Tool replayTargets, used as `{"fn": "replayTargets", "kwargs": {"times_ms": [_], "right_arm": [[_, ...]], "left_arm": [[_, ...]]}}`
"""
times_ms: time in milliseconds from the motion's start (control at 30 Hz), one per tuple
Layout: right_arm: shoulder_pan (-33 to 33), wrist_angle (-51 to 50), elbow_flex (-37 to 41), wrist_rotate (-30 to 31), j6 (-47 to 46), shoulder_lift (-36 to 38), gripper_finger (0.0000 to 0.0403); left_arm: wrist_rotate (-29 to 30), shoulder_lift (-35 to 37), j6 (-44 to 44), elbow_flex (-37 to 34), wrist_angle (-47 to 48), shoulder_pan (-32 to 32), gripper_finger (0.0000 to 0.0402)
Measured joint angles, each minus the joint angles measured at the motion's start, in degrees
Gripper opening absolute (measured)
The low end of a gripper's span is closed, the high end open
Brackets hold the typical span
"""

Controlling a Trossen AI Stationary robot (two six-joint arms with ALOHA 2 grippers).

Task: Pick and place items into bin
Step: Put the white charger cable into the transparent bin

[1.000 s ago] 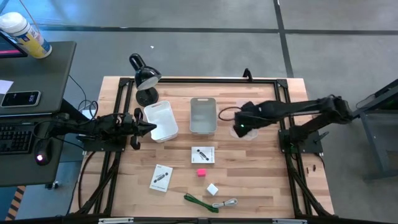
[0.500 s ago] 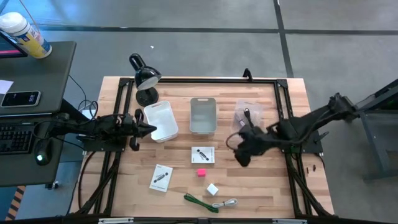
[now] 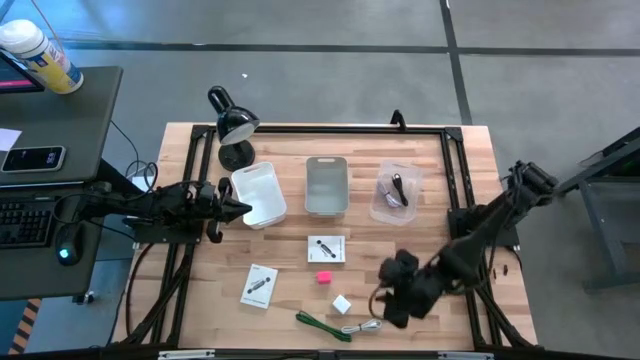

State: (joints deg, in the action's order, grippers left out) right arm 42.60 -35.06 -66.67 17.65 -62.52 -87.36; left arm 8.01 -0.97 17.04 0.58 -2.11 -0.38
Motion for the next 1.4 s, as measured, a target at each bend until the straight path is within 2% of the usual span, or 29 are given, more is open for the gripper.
{"fn": "replayTargets", "kwargs": {"times_ms": [267, 433, 600, 867, 1100, 1400], "right_arm": [[5.5, 9.5, 0.0, 0.7, 6.0, -8.8, 0.0161], [5.9, 16.7, 0.0, -1.2, 5.6, -13.0, 0.0163], [5.2, 23.5, 0.0, 0.3, 6.9, -15.7, 0.0164], [3.0, 24.2, 0.1, -4.6, 7.5, -20.7, 0.0159], [2.6, 22.5, 0.1, -3.0, 11.2, -20.8, 0.0158], [2.3, 22.9, 0.1, -9.5, 16.5, -23.0, 0.0154]], "left_arm": [[0.1, 0.0, 0.3, 0.0, 0.0, 0.0, 0.0003], [-0.4, 0.0, 1.3, 0.0, 0.1, 0.0, 0.0003], [-1.5, 0.0, 1.3, 0.0, 0.2, 0.0, 0.0003], [-4.1, 0.0, 1.0, 0.0, 0.7, 0.0, 0.0003], [-4.5, 0.0, 0.8, 0.0, 0.7, 0.0, 0.0003], [-4.4, 0.0, 0.8, 0.0, 0.8, 0.0, 0.0003]]}}
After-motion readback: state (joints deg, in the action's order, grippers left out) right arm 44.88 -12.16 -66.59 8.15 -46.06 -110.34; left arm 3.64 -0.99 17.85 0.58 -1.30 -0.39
